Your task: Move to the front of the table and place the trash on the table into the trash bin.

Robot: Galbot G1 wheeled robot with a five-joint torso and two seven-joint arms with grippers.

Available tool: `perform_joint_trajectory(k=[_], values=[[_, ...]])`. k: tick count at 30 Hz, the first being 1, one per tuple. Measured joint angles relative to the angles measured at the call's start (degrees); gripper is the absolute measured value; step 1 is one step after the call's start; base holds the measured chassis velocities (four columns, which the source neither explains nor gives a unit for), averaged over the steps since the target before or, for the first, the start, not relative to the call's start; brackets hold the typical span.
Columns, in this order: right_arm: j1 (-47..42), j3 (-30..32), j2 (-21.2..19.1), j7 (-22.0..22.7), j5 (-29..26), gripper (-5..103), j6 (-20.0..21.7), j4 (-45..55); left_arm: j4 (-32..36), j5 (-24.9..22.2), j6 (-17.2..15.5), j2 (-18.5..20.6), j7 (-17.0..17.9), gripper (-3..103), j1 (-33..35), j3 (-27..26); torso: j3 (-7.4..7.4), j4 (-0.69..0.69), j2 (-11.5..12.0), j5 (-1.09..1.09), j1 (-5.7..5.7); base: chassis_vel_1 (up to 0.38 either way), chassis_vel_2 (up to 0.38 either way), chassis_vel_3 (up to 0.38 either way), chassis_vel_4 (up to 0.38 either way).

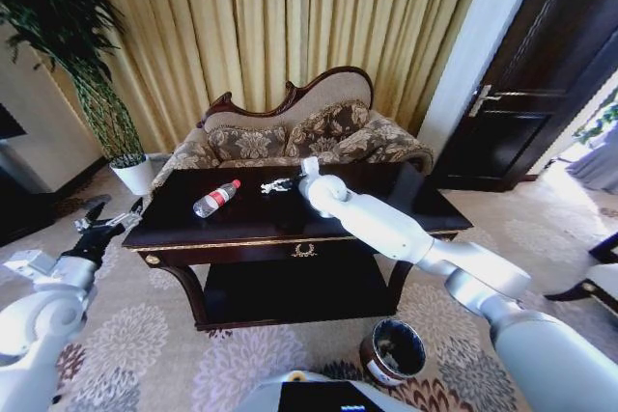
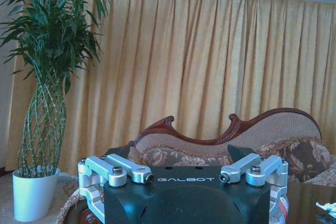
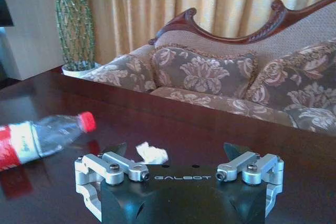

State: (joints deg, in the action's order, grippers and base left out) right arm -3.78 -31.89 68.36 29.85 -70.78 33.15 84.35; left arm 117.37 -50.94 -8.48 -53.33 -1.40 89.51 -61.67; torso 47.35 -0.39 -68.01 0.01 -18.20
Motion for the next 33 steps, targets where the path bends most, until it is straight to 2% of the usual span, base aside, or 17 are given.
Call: perform_joint_trajectory(k=[10,19,33], values=[[1.9,-0.2,3.6,-1.5,-0.3,100,4.1,-2.5,-0.2,-0.1,0.1,0.1,-0.7,100,0.1,-0.2,0.0,0.0,0.0,0.0,0.0,0.0,0.0,0.0,0.0],[2.0,0.0,7.1,-1.4,1.0,100,4.2,-6.9,-0.5,-0.1,0.2,0.4,-1.2,100,0.0,0.0,0.0,0.0,0.0,0.01,0.0,0.0,0.0,0.0,0.0],[0.8,1.5,10.3,-2.3,3.8,100,3.1,-13.2,-0.9,-0.1,0.3,0.7,-1.5,100,-0.4,0.2,0.0,-0.01,0.0,0.01,0.0,0.0,0.0,0.0,0.0]])
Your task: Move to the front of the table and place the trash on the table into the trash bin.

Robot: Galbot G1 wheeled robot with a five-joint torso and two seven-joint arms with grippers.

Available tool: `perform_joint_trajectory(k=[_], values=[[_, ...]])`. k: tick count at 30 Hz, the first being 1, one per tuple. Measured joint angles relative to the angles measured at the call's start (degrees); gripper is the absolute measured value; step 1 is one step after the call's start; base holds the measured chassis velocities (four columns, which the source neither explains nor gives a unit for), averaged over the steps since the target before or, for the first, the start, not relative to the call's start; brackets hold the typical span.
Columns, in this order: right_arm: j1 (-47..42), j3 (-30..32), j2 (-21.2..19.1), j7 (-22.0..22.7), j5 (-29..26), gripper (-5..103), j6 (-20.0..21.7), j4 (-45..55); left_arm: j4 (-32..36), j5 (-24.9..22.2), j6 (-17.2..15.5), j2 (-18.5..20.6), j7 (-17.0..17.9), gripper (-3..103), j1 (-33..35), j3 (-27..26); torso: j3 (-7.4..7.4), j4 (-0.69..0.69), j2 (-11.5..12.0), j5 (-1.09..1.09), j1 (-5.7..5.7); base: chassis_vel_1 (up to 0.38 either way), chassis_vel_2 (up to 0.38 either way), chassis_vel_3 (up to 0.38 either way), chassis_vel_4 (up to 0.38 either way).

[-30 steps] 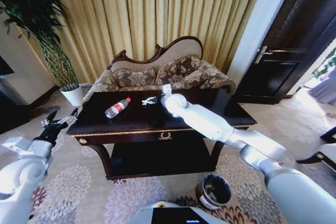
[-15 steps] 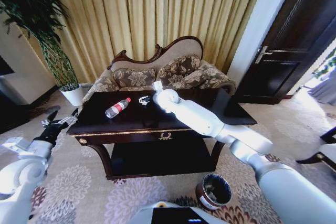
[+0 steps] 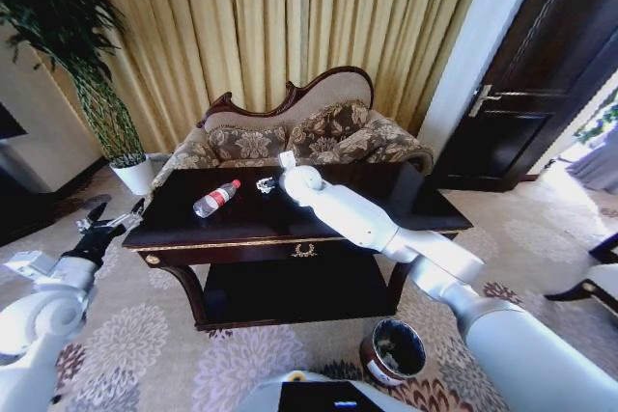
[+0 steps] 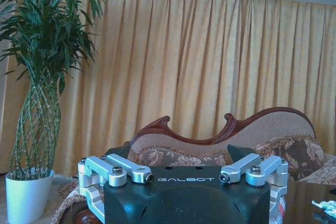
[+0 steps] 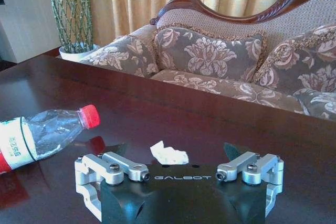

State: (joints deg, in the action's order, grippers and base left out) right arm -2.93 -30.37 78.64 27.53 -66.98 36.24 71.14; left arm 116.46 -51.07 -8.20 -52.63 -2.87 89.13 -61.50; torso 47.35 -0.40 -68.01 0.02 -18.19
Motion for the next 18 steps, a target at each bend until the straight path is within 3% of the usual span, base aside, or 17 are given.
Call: perform_joint_trajectory(k=[18], values=[[-0.5,1.6,5.7,0.1,2.3,100,-1.6,-5.9,0.4,0.3,0.2,-0.6,0.0,100,0.4,0.0,0.0,0.01,0.0,0.0,0.0,0.0,0.0,0.0,0.0]])
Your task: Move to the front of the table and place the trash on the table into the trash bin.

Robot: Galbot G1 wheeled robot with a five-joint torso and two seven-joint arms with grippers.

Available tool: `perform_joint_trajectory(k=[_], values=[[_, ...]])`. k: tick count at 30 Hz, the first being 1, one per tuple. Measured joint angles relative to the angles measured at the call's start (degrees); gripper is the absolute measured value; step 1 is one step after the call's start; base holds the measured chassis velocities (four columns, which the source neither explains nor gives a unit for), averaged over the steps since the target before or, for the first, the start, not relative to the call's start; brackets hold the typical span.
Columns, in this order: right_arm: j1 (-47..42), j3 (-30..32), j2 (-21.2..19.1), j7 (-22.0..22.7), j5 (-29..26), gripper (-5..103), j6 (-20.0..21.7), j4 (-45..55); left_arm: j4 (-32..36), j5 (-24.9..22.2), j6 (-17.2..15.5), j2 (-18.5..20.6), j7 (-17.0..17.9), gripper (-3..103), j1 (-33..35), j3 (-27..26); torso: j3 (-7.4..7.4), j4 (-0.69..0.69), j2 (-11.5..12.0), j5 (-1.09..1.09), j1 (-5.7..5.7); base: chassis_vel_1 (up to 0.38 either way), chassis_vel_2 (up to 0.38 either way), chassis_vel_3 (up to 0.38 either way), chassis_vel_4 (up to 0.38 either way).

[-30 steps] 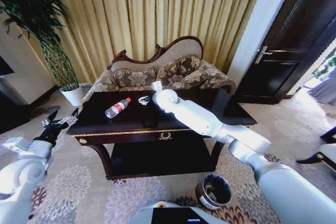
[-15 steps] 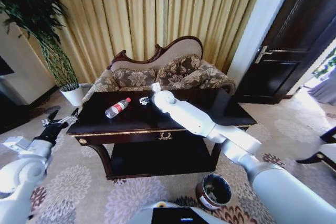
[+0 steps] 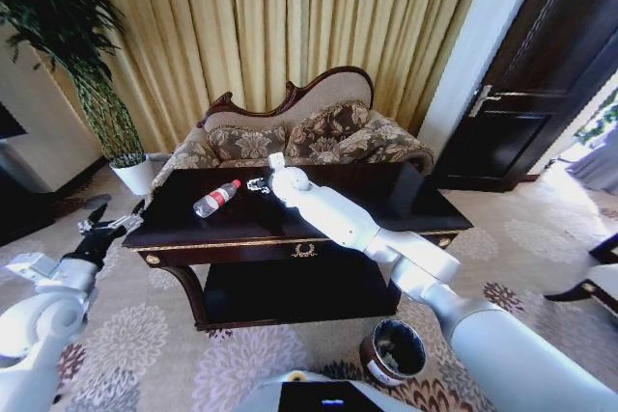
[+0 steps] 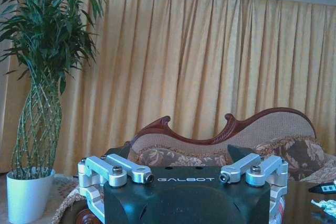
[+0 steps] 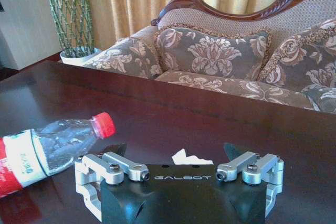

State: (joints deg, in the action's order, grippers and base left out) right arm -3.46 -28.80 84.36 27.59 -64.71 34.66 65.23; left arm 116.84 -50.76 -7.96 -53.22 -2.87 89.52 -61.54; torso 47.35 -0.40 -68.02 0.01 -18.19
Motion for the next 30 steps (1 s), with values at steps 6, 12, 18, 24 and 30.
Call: perform_joint_trajectory(k=[6,12,18,24,30], values=[[-0.3,0.0,0.0,-0.4,1.0,100,-0.3,-0.8,0.0,0.0,0.0,0.1,0.0,100,0.0,0.0,0.0,0.0,0.0,0.01,0.0,0.0,0.0,0.0,0.0],[-1.1,-0.3,-1.1,-0.8,2.1,103,-0.5,-0.6,0.0,0.0,0.1,0.2,0.1,100,-0.1,0.0,0.0,0.0,0.0,0.01,0.0,0.0,0.0,0.0,0.0],[-1.8,-1.4,-2.5,-0.8,2.3,96,-0.6,0.3,0.0,0.0,0.1,0.2,0.3,100,-0.3,0.2,0.0,0.0,0.0,0.01,0.0,0.0,0.0,0.0,0.0],[-1.8,-1.6,-2.8,-0.7,2.3,77,-0.7,0.3,0.0,0.0,0.2,0.2,0.3,100,-0.3,0.4,0.0,0.01,0.0,0.01,0.0,0.0,0.0,0.0,0.0],[-1.8,-1.7,-2.9,-0.3,2.4,54,-0.9,0.3,-0.1,0.0,0.2,0.4,0.3,100,-0.6,0.6,0.0,0.01,0.0,0.01,0.0,0.0,0.0,0.0,0.0]])
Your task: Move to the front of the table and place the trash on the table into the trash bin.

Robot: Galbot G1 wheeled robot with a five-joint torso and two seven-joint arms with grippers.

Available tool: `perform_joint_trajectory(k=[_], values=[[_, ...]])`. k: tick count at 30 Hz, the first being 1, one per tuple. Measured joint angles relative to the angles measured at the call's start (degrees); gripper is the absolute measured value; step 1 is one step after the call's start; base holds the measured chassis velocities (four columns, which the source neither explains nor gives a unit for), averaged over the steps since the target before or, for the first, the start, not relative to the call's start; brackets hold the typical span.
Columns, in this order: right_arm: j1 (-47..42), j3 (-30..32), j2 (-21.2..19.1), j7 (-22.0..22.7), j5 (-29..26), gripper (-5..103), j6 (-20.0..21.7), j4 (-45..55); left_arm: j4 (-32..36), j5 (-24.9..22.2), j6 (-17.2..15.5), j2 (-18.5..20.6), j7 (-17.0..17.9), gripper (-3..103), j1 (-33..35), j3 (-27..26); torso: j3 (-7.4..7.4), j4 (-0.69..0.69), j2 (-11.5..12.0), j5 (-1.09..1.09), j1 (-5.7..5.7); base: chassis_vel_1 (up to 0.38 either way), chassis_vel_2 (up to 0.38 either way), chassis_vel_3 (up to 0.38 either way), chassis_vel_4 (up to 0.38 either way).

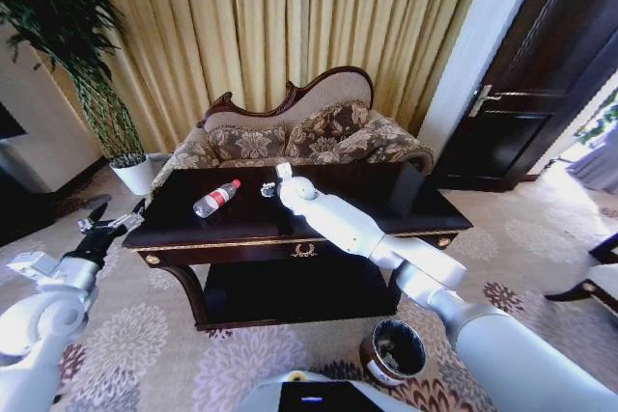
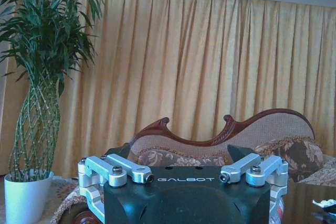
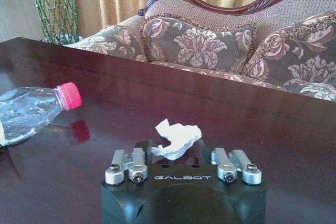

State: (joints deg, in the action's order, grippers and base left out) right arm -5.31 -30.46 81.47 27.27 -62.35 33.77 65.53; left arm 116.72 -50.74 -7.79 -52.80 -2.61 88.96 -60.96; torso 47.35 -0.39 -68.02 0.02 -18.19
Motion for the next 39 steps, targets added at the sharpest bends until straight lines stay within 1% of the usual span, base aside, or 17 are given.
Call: perform_joint_trajectory(k=[1,2,5,6,8,9,11,13,14,15,23,27,33,34,36,37,39], values=[[-0.1,0.0,0.0,0.1,0.0,49,-0.1,0.0,0.0,0.0,0.0,0.0,0.0,100,0.0,0.0,0.0,0.0,0.0,0.0,0.0,0.0,0.0,0.0,0.0],[-0.1,0.0,0.0,0.1,0.0,49,-0.1,0.0,0.0,0.0,0.0,0.0,0.0,100,0.0,0.0,0.0,0.0,0.0,0.0,0.0,0.0,0.0,0.0,0.0],[-0.4,0.0,-0.4,0.6,0.1,33,-0.2,0.5,-0.2,0.1,0.1,-0.1,-0.2,100,0.1,0.1,0.0,0.0,0.0,0.0,0.0,0.0,0.0,0.0,0.0],[-0.4,0.0,-0.4,0.6,0.1,33,-0.2,0.5,-0.2,0.1,0.1,-0.1,-0.2,100,0.1,0.1,0.0,0.0,0.0,0.0,0.0,0.0,0.0,0.0,0.0],[-0.6,-0.1,-0.7,0.9,-0.1,23,-0.2,1.0,-0.3,0.1,0.2,-0.1,-0.3,100,0.1,0.2,0.0,0.0,0.0,0.0,0.0,0.0,0.0,0.0,0.0],[-0.6,-0.1,-0.7,0.9,-0.1,23,-0.2,1.0,-0.3,0.1,0.2,-0.1,-0.3,100,0.1,0.2,0.0,0.0,0.0,0.0,0.0,0.0,0.0,0.0,0.0],[-0.6,-0.1,-0.9,1.1,-0.2,12,-0.2,1.4,-0.4,0.2,0.2,-0.2,-0.5,100,0.1,0.2,0.0,0.0,0.0,0.0,0.0,0.0,0.0,0.0,0.0],[-0.6,-0.1,-1.1,1.3,-0.3,12,-0.2,1.7,-0.4,0.2,0.3,-0.2,-0.6,100,0.1,0.2,0.0,0.0,0.0,0.0,0.0,0.0,0.0,0.0,0.0],[-0.6,-0.1,-1.2,1.5,-0.5,2,-0.3,1.9,-0.4,0.2,0.4,-0.3,-0.7,100,0.1,0.2,0.0,0.0,0.0,0.0,0.0,0.0,0.0,0.0,0.0],[-0.6,0.0,-1.2,1.7,-0.6,1,-0.3,2.1,-0.4,0.2,0.5,-0.3,-0.7,100,0.1,0.2,0.0,-0.01,0.0,0.0,0.0,0.0,0.0,0.0,0.0],[-0.9,3.3,-1.9,4.0,-0.4,0,-1.5,4.6,-0.6,0.1,0.7,0.0,-0.8,100,0.0,0.1,0.0,0.01,0.0,0.0,0.0,0.0,0.0,0.0,0.0],[-0.9,6.0,-3.7,5.4,0.2,0,-2.3,6.7,-0.9,0.1,0.7,0.3,-0.9,100,-0.3,0.2,0.0,0.01,0.0,0.0,0.0,0.0,0.0,0.0,0.0],[-1.0,11.6,-9.8,5.0,2.9,0,-4.3,7.7,-0.9,0.1,0.8,0.6,-1.1,100,-0.7,1.0,0.0,-0.02,0.0,0.0,0.0,0.0,0.0,0.0,0.0],[-1.0,11.6,-9.8,5.0,2.9,0,-4.3,7.7,-0.9,0.1,0.8,0.6,-1.1,100,-0.7,1.0,0.0,-0.02,0.0,0.0,0.0,0.0,0.0,0.0,0.0],[-2.1,14.0,-12.3,4.3,5.7,0,-5.3,7.9,-0.9,0.0,0.8,0.7,-1.2,100,-0.7,1.1,0.0,0.0,0.0,0.0,0.0,0.0,0.0,0.0,0.0],[-2.1,14.0,-12.3,4.3,5.7,0,-5.3,7.9,-0.9,0.0,0.8,0.7,-1.2,100,-0.7,1.1,0.0,0.0,0.0,0.0,0.0,0.0,0.0,0.0,0.0],[-3.9,16.2,-14.9,3.4,10.1,0,-6.7,8.4,-0.9,-0.1,0.8,0.9,-1.3,100,-0.9,1.1,0.0,0.01,0.0,0.01,0.0,0.0,0.0,0.0,0.0]])
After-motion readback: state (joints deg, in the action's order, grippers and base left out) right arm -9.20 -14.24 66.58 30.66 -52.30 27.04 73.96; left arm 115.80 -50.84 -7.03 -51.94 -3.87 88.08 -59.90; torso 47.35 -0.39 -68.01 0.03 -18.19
